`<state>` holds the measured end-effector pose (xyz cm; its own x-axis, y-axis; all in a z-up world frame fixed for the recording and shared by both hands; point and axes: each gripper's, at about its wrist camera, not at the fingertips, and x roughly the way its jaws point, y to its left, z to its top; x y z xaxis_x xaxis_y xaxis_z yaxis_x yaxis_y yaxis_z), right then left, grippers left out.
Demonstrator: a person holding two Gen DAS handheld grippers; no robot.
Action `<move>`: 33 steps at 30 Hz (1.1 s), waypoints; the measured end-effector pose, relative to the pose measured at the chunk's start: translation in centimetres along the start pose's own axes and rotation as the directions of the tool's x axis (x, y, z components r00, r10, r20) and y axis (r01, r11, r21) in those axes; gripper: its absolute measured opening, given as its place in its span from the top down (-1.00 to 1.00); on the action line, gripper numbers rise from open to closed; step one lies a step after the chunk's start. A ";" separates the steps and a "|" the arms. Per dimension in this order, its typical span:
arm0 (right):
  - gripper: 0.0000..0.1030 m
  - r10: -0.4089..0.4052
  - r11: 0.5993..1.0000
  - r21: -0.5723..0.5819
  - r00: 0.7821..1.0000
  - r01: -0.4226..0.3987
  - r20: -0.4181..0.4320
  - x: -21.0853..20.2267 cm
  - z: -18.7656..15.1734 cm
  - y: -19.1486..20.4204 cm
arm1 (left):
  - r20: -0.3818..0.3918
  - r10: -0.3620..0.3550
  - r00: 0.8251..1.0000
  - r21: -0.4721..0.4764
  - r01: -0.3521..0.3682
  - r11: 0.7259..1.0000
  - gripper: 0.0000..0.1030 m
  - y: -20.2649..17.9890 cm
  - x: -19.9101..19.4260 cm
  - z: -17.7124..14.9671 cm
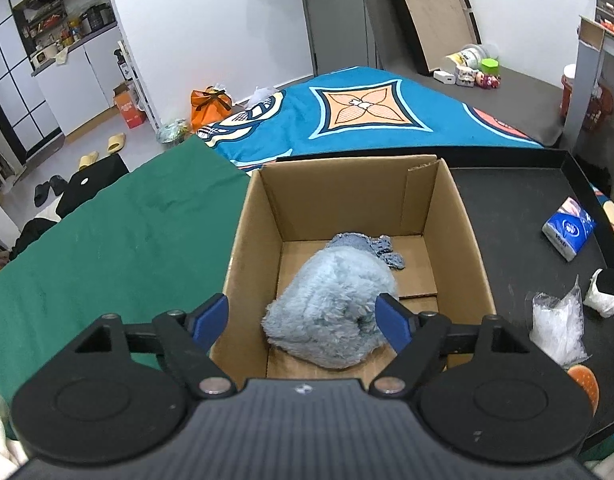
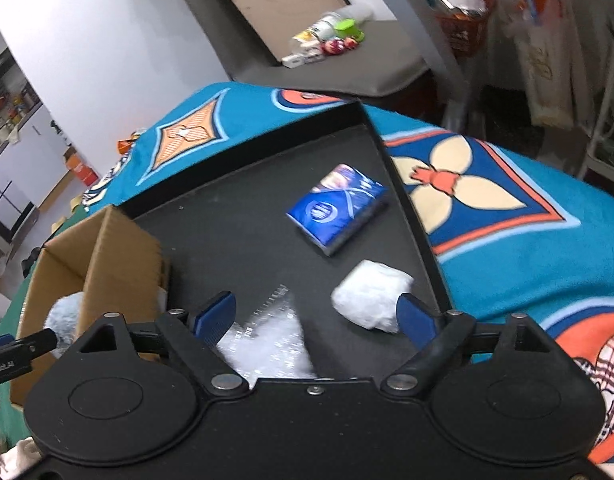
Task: Organize soft objects
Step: 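Grasp the white wrapped packet with the right tool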
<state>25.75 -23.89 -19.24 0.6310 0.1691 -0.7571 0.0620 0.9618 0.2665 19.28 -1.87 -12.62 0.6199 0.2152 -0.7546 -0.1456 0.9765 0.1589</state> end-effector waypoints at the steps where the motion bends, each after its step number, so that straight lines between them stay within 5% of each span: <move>1: -0.65 -0.008 1.000 0.003 1.000 0.008 -0.001 0.1 -0.1 -0.2 | -0.001 0.000 1.000 0.004 0.000 1.000 -0.54 -0.1 0.0 0.0; 6: -0.47 -0.045 0.998 0.039 0.999 0.045 -0.015 1.2 -0.4 -1.5 | -0.005 0.000 1.000 0.027 0.000 1.000 -0.54 -0.9 0.2 0.0; 22: -0.43 -0.149 0.988 -0.031 0.988 0.148 -0.025 4.2 0.4 -0.7 | -0.020 -0.001 1.000 0.052 0.002 0.999 -0.54 -1.5 0.6 0.0; 27: 0.00 -0.194 0.980 -0.061 0.979 0.191 -0.054 4.7 0.1 -0.4 | -0.020 -0.003 1.000 0.046 0.004 0.999 -0.54 -1.3 0.6 0.0; 33: 0.02 -0.168 0.985 -0.032 0.984 0.167 -0.050 3.8 0.0 -1.1 | -0.014 -0.008 1.000 0.031 0.008 0.999 -0.55 -0.8 0.5 0.0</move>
<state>28.07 -24.27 -22.43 0.5722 0.0152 -0.8200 0.1421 0.9829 0.1173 19.68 -2.55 -13.11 0.6098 0.2073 -0.7650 -0.1166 0.9782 0.1721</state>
